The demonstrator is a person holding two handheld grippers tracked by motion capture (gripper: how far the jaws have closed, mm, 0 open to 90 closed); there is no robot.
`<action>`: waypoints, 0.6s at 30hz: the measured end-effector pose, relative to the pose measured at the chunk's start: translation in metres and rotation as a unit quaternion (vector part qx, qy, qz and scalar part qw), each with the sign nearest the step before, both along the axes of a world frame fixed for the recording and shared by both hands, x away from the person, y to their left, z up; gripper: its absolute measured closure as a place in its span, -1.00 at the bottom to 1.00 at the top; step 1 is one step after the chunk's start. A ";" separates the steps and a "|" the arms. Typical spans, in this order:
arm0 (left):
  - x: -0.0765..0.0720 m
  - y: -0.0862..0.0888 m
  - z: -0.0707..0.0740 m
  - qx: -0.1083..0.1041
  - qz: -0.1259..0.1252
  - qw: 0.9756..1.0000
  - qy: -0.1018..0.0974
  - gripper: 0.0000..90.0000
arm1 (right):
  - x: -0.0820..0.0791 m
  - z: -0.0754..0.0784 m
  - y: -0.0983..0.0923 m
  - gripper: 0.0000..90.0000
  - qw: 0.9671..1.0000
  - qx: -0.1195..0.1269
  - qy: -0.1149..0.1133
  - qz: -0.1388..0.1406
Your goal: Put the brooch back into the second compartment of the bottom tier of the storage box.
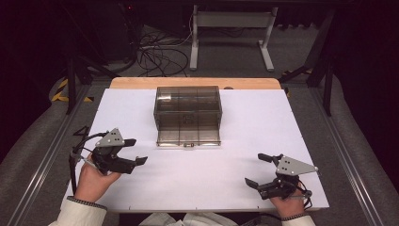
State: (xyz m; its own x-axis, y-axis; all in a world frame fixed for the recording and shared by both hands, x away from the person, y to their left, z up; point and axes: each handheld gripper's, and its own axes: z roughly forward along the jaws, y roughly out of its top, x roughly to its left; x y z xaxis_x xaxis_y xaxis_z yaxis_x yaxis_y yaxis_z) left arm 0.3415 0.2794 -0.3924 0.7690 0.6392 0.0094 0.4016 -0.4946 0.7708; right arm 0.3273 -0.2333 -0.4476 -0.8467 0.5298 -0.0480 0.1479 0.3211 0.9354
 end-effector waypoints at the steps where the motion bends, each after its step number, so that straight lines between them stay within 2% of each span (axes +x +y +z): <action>1: 0.001 0.000 0.000 0.001 0.000 1.000 0.002 -0.49 | 0.000 0.000 0.000 -0.92 1.000 0.000 0.001 0.001; 5: 0.003 0.001 -0.001 0.014 -0.008 1.000 0.014 -0.33 | 0.001 -0.001 -0.001 -0.92 1.000 0.001 0.002 0.001; 12: 0.008 -0.001 -0.004 0.059 -0.007 0.998 0.030 -0.24 | 0.001 -0.001 0.000 -0.92 1.000 0.002 0.002 0.003; 18: 0.017 -0.002 -0.009 0.068 -0.004 0.996 0.063 -0.22 | 0.001 -0.001 0.000 -0.92 1.000 0.001 0.003 0.005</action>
